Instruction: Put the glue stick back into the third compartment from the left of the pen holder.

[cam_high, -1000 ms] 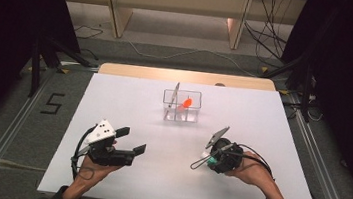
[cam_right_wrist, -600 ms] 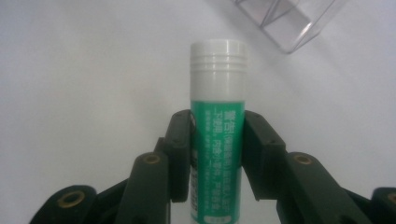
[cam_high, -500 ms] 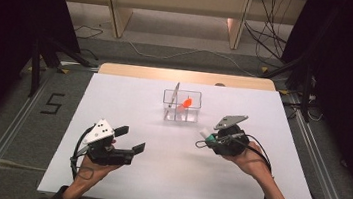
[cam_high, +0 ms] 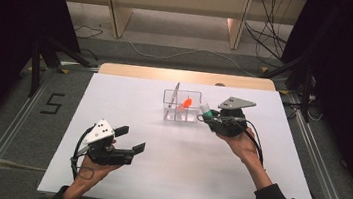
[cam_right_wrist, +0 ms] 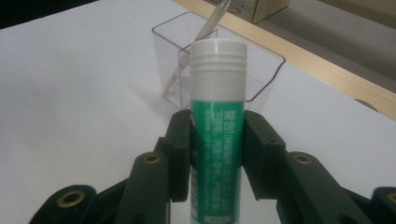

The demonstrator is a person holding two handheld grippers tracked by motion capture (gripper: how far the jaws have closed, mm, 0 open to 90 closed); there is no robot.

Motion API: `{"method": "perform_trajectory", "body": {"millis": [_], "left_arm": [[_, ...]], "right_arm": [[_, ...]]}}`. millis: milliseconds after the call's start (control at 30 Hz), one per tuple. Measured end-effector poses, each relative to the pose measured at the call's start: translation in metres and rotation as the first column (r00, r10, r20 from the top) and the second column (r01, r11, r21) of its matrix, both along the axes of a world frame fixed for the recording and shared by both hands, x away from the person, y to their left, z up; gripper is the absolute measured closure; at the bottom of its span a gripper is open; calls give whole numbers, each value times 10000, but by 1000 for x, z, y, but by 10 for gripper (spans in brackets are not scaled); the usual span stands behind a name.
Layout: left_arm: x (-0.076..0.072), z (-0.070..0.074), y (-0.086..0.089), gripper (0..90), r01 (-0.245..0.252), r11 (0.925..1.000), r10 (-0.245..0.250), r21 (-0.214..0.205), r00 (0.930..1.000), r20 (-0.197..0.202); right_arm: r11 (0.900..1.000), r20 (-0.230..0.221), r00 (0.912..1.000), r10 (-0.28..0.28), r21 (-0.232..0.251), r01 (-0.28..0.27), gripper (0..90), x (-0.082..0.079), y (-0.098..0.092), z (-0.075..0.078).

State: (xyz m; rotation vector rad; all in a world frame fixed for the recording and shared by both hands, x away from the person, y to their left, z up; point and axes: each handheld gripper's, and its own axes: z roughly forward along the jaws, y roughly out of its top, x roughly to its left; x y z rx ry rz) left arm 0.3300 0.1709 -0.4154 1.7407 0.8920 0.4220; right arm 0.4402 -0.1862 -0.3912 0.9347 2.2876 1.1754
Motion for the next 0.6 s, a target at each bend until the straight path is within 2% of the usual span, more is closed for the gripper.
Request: {"method": "perform_trajectory", "body": {"millis": [67, 133, 233, 300, 400, 500, 600], "left_arm": [[0, 0, 0, 167, -5, 10000, 5, -16, 10000, -20], [0, 0, 0, 167, -1, 10000, 1, -13, 10000, -4], [0, -1, -1, 167, 0, 10000, 0, -66, 10000, -16], [0, -1, -1, 167, -2, 10000, 2, -69, 10000, 6], [0, 0, -1, 167, -12, 10000, 13, -65, 10000, 53], [-1, 0, -1, 167, -67, 9998, 68, -178, 10000, 69], [-1, 0, 0, 167, -66, 9998, 68, -195, 9999, 108]], "right_arm": [[9999, 29, 10000, -10, 118, 10, 660, 2, 0, 0], [9988, 212, 9993, -297, 398, 289, 659, 10, 3, -1], [9964, 237, 9985, -488, 707, 470, 660, 16, 4, -2], [9913, 341, 9968, -723, 1124, 680, 660, 25, 6, -2], [9880, 414, 9956, -836, 1341, 773, 660, 30, 8, -2], [9784, 476, 9925, -1128, 1792, 1026, 659, 40, 12, -1], [9751, 512, 9903, -1294, 1879, 1177, 659, 47, 17, -1]]}}
